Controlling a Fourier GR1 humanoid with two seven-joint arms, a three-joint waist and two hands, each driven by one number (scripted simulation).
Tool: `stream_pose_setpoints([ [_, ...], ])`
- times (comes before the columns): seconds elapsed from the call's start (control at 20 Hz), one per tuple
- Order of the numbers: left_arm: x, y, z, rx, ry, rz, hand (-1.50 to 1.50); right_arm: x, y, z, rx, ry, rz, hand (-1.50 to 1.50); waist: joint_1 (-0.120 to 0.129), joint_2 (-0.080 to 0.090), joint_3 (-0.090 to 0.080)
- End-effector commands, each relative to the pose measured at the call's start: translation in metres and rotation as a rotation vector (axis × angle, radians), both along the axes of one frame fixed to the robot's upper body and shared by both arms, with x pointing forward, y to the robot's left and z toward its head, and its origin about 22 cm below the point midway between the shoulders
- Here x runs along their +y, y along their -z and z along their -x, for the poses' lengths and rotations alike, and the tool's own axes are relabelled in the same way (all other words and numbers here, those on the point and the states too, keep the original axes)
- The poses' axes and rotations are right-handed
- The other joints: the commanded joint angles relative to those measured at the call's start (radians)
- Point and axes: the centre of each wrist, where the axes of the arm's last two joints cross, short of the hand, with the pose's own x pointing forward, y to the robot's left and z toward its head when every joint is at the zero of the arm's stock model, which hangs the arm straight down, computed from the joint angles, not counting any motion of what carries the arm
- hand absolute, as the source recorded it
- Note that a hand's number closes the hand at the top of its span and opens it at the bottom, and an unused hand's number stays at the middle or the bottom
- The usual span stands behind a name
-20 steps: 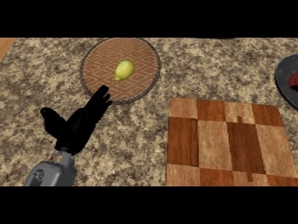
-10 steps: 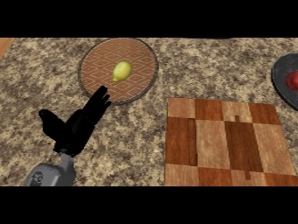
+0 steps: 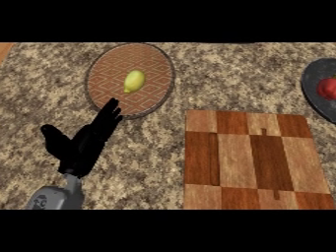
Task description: Pick the bell pepper from the cutting board and place it in the pan
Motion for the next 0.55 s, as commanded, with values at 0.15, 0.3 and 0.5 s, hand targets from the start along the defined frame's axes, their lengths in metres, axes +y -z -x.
stream_pose_setpoints([
  [0.15, -0.013, 0.001, 0.001, 0.019, -0.001, -0.012, 0.00, -0.023, -0.009, 0.030, -0.003, -0.084, -0.020, -1.50, -0.010, -0.008, -0.001],
  [0.3, 0.004, 0.004, -0.001, 0.001, -0.002, -0.009, 0.00, -0.021, 0.006, 0.041, 0.001, -0.067, -0.006, -1.50, -0.009, -0.004, 0.000],
  [0.5, 0.002, 0.002, -0.004, 0.003, -0.012, -0.004, 0.00, -0.032, -0.011, 0.046, -0.001, -0.112, -0.008, -1.50, -0.013, -0.006, 0.000],
])
